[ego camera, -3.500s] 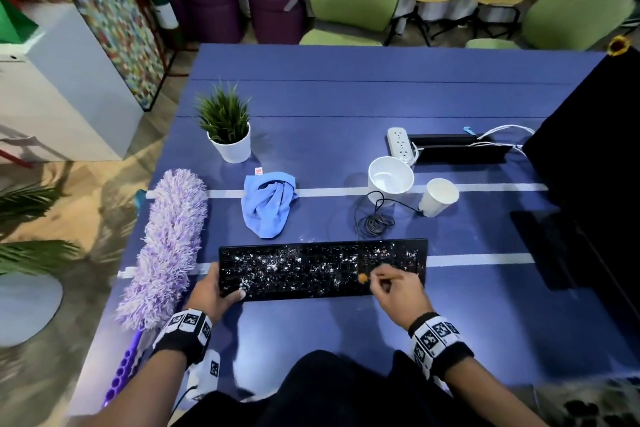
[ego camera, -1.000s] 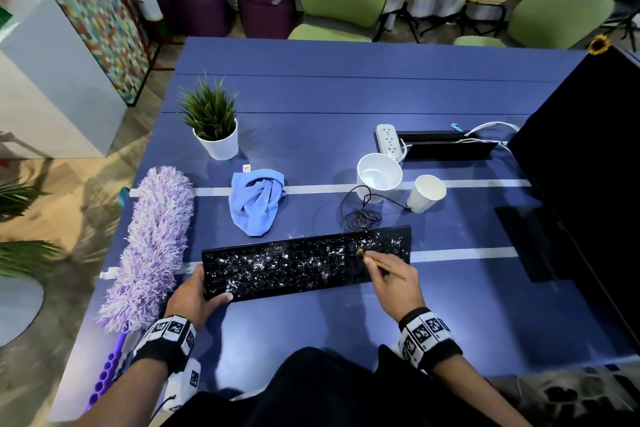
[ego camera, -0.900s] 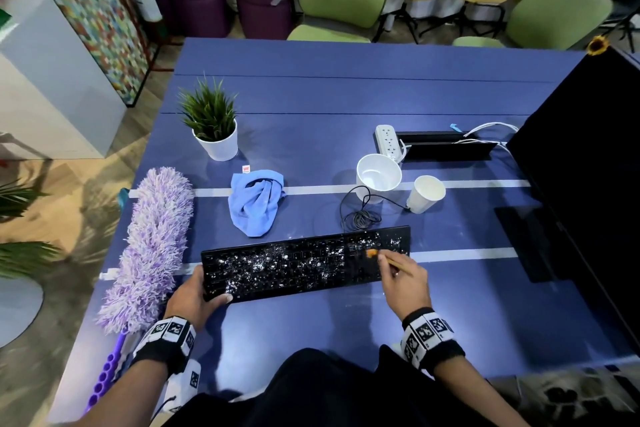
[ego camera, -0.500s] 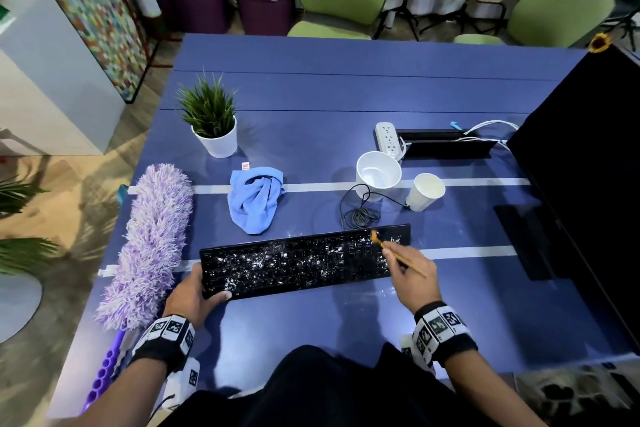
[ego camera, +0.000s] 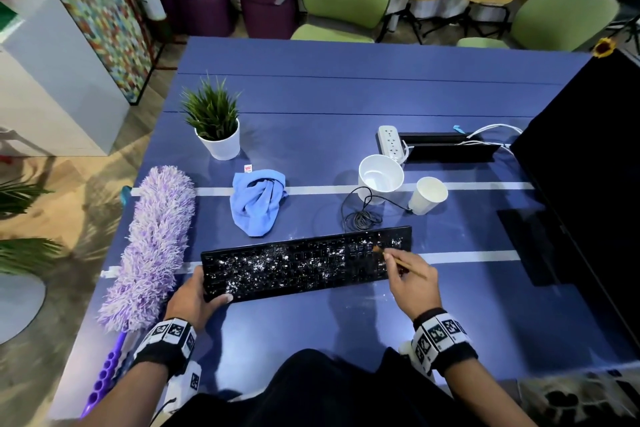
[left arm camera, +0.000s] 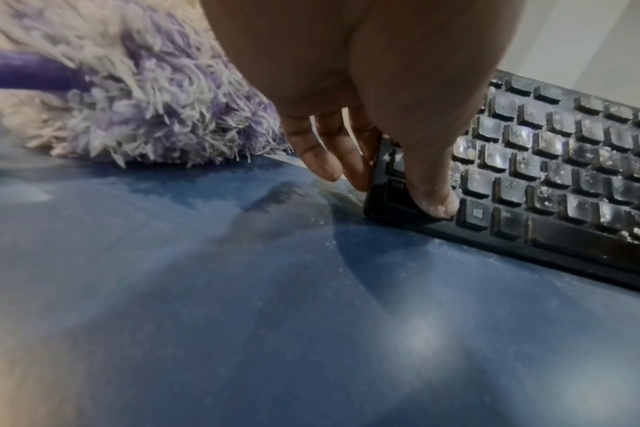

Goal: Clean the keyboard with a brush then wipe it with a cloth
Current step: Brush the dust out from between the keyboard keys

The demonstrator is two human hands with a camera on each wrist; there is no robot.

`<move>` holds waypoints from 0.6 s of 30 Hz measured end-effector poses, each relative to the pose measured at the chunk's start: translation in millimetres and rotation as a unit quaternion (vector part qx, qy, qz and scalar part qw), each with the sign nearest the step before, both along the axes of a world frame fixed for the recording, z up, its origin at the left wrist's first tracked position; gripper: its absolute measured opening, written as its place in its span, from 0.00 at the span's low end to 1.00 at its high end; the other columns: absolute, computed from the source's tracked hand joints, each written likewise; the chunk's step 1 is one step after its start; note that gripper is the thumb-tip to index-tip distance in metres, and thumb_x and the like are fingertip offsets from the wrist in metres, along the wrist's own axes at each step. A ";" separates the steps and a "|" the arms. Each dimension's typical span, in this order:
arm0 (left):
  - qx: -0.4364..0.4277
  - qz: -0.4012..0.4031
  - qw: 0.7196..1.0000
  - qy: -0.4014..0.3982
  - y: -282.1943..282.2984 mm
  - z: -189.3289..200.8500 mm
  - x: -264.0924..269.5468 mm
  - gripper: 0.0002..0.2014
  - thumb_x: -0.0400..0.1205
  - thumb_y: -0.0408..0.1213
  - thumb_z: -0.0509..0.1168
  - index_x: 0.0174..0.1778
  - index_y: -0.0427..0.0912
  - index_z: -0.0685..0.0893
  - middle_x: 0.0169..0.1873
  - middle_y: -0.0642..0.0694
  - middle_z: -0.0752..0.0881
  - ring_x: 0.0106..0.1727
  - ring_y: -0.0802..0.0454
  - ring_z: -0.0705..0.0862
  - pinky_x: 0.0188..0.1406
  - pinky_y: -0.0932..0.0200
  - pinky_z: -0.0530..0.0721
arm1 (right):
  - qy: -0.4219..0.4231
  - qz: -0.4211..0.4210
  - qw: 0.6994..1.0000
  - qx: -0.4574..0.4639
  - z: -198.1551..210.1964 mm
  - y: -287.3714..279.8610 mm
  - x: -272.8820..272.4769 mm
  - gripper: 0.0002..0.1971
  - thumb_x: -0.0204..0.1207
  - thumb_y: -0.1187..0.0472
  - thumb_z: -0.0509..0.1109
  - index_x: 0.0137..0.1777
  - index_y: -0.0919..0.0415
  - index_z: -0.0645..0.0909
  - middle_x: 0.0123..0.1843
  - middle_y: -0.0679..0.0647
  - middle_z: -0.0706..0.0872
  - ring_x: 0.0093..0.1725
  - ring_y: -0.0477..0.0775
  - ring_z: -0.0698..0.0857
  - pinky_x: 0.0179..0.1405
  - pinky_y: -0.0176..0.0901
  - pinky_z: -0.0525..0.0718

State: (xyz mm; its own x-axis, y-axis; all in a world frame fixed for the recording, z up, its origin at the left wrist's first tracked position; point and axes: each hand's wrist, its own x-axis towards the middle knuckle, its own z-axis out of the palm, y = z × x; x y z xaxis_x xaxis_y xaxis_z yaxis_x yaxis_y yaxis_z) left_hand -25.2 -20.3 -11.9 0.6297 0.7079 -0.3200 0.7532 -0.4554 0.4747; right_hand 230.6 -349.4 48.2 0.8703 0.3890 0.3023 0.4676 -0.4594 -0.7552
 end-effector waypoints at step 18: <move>0.004 0.000 1.000 -0.031 -5.1 3.2 -1.1 0.32 0.67 0.45 0.80 0.61 0.44 0.72 0.48 0.39 0.88 0.48 0.38 0.87 0.46 0.50 0.82 | -0.051 -0.056 0.996 -0.039 1.2 18.3 -3.5 0.07 0.76 0.64 0.71 0.48 0.65 0.90 0.44 0.57 0.91 0.43 0.54 0.88 0.52 0.33 0.82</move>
State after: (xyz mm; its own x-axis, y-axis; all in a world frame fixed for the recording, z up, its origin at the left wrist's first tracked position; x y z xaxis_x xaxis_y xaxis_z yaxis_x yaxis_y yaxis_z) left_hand -26.4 -25.4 -8.7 0.6480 0.7103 -0.2749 0.7227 -0.4596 0.5162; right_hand 227.2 -331.1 49.4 0.8753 0.3174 0.3647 0.4835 -0.5681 -0.6660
